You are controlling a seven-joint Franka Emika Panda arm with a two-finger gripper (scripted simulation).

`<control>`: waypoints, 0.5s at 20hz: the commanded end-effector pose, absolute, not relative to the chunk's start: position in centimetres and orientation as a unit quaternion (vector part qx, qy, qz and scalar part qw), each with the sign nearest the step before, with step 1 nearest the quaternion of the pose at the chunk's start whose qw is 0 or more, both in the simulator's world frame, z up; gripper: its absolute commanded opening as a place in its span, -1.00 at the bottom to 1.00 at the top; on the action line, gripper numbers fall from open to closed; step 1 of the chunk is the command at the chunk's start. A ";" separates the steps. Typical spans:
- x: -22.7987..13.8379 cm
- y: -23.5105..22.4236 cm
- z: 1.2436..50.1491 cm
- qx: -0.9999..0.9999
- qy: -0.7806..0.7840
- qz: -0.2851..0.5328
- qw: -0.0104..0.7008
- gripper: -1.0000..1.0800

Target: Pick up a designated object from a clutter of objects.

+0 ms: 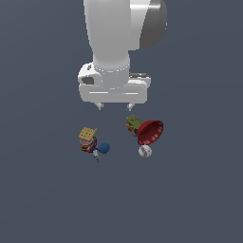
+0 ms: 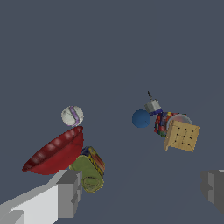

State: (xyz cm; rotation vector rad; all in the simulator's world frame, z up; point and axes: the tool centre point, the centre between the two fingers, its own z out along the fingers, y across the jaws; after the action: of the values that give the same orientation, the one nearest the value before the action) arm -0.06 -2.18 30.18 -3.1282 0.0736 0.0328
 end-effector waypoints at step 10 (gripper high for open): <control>-0.2 0.8 31.4 -1.000 -0.001 0.006 0.004 0.92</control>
State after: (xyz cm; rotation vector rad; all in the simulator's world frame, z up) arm -0.16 0.35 31.14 -3.1321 0.0078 0.0219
